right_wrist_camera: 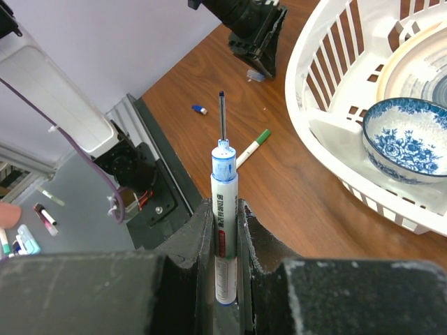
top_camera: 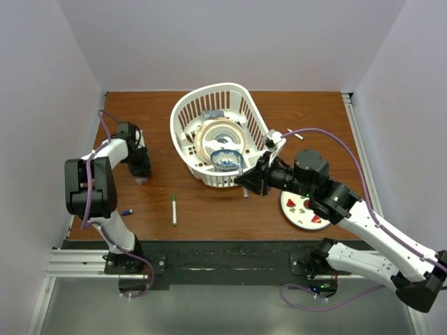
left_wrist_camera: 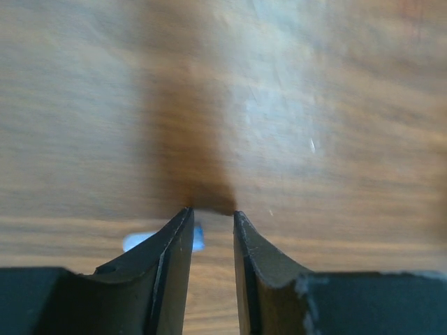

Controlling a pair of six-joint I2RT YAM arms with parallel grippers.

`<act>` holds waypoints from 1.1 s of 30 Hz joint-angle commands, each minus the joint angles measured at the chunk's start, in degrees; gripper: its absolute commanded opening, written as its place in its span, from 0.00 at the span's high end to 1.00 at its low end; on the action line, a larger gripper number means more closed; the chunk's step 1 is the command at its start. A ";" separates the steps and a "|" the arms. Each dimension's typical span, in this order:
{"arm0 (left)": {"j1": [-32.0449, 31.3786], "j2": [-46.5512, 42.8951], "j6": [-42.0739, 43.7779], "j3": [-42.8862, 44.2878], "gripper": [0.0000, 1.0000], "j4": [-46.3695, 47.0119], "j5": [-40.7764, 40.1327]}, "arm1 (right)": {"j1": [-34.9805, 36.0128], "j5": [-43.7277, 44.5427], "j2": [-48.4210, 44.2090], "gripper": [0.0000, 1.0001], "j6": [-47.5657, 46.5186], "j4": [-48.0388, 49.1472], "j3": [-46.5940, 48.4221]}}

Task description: Insert the pens into the pen caps

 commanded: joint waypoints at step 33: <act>1.07 -7.19 -23.26 -4.55 0.69 -1.97 -9.89 | -0.16 0.56 -1.23 1.00 -2.81 -1.95 1.63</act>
